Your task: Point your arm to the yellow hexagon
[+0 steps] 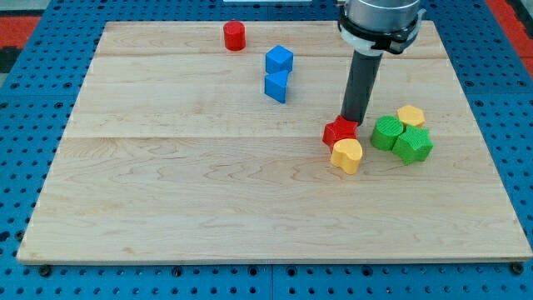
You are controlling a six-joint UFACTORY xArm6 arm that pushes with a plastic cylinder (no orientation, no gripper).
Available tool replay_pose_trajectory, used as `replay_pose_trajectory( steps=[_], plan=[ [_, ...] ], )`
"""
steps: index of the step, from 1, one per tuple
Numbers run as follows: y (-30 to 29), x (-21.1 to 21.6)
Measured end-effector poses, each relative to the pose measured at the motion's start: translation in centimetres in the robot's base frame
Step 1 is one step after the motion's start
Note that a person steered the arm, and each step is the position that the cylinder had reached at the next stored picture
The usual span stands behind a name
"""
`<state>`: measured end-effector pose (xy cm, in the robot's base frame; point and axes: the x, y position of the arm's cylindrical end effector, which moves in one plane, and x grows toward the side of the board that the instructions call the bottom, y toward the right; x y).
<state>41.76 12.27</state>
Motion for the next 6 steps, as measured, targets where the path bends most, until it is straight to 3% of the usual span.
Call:
replay_pose_trajectory(
  steps=[1,2,3,4,5,6],
  plan=[
    [2.0,-1.5],
    [5.6,-7.1],
    [12.3,-6.4],
    [14.7,-1.3],
    [15.3,2.6],
    [9.4,0.5]
  ],
)
